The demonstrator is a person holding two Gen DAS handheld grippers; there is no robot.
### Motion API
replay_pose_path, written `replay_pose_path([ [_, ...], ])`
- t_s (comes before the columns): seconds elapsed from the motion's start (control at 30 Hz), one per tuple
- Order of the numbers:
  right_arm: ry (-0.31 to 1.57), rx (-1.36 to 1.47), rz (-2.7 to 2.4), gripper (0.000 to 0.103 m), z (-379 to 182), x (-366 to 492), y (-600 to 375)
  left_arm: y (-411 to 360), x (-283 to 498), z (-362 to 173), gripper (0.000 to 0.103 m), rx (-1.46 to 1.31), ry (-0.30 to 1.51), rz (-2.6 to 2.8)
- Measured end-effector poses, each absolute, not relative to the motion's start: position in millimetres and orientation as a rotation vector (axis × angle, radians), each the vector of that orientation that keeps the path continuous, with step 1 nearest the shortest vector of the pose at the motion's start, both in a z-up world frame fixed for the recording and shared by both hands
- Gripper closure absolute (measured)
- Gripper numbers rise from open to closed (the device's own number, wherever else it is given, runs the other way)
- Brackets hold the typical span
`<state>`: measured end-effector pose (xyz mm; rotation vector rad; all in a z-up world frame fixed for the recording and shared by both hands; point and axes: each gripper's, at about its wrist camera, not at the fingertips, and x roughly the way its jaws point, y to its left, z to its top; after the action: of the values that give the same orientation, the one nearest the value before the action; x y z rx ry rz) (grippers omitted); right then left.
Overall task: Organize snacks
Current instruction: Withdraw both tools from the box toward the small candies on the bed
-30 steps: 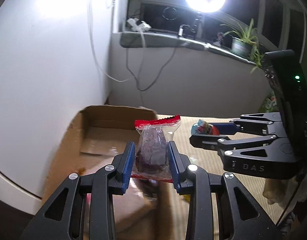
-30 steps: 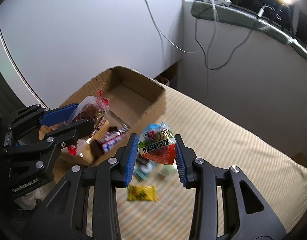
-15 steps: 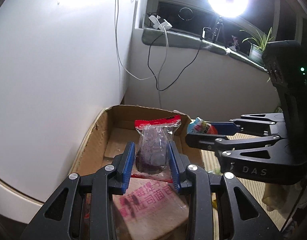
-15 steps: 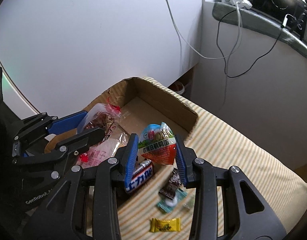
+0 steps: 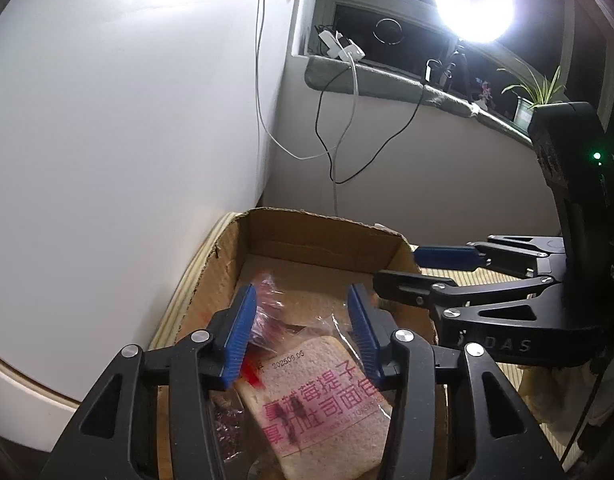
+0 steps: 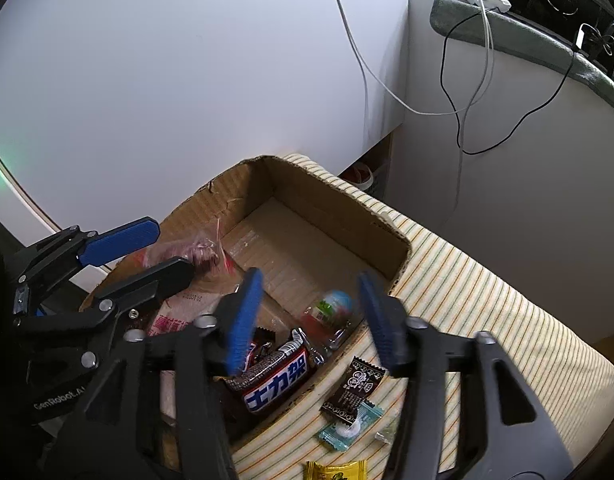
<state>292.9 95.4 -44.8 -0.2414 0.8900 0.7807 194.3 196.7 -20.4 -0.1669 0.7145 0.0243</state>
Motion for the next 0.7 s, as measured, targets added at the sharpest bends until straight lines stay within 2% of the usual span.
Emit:
replay_pose_path([
  [0.4, 0.876, -0.218, 0.769, 0.046, -31.5, 291.8, 63.8, 186.4, 179.3, -8.9, 0.057, -0.155, 0.689, 0.011],
  [0.7, 0.91, -0.237, 0.747, 0.046, -43.4, 297.4, 28.2, 161.6, 157.5, 4.5, 0.057, -0.139, 0.658, -0.034],
])
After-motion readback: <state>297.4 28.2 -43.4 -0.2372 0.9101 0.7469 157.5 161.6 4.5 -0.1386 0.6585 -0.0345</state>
